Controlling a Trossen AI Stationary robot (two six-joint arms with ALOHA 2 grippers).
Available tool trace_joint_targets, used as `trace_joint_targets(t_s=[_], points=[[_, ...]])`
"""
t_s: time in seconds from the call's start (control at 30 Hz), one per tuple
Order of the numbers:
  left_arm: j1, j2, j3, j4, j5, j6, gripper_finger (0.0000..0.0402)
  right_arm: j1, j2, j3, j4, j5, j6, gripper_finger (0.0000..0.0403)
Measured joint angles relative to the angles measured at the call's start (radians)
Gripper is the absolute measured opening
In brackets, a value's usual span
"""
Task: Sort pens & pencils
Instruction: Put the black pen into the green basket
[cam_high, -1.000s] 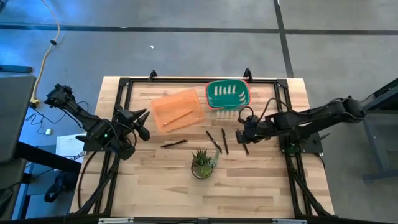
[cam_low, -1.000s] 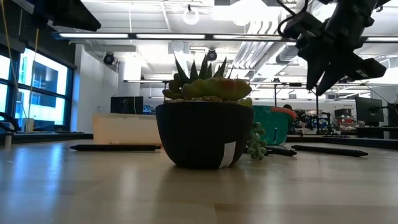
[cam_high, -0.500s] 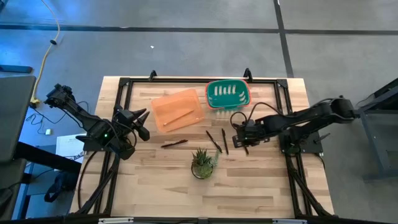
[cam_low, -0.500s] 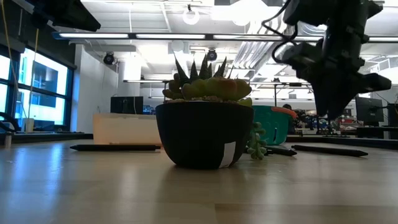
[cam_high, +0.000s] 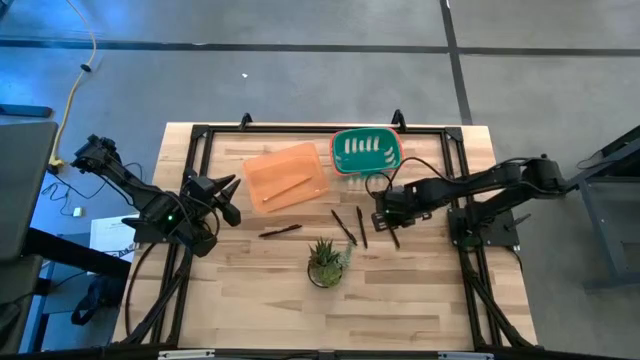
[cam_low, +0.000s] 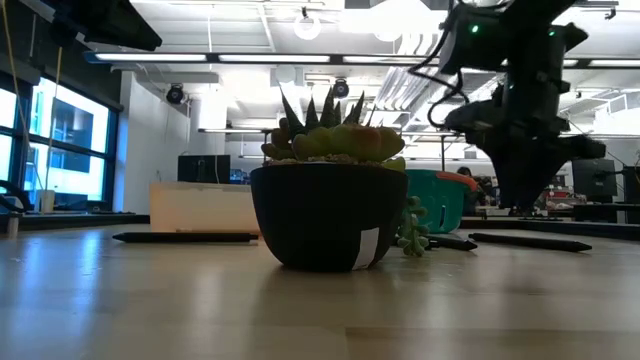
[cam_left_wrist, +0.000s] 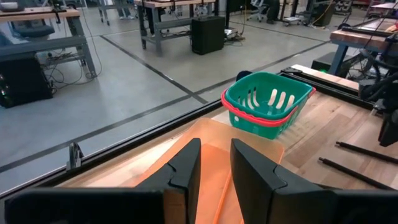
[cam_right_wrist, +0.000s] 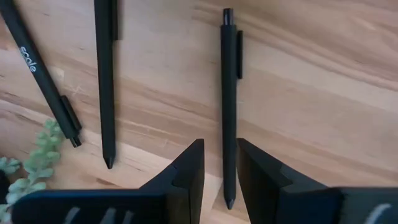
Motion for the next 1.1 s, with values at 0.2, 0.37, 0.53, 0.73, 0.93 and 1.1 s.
trace_joint_targets(t_s=[0.2, 0.37, 0.53, 0.73, 0.93, 1.1], points=[[0.000, 0.000, 0.000, 0.007, 0.000, -0.001, 0.0076, -0.023, 0.021, 0.000, 0.016, -0.018, -0.043, 0.0083], [0.000, 0.000, 0.000, 0.006, 0.001, -0.001, 0.0076, -0.039, 0.037, 0.000, 0.014, -0.016, -0.080, 0.0083], [0.000, 0.000, 0.000, 0.005, 0.000, -0.001, 0.0076, -0.050, 0.070, 0.000, 0.015, -0.030, -0.121, 0.0083], [0.000, 0.000, 0.000, 0.006, 0.000, -0.001, 0.0076, -0.050, 0.091, 0.000, 0.022, -0.035, -0.151, 0.0083], [0.000, 0.000, 0.000, 0.006, 0.000, -0.001, 0.0076, -0.050, 0.092, 0.000, 0.030, -0.028, -0.172, 0.0083], [0.000, 0.000, 0.000, 0.007, 0.000, -0.002, 0.0076, -0.050, 0.105, 0.000, 0.035, -0.028, -0.183, 0.0083]])
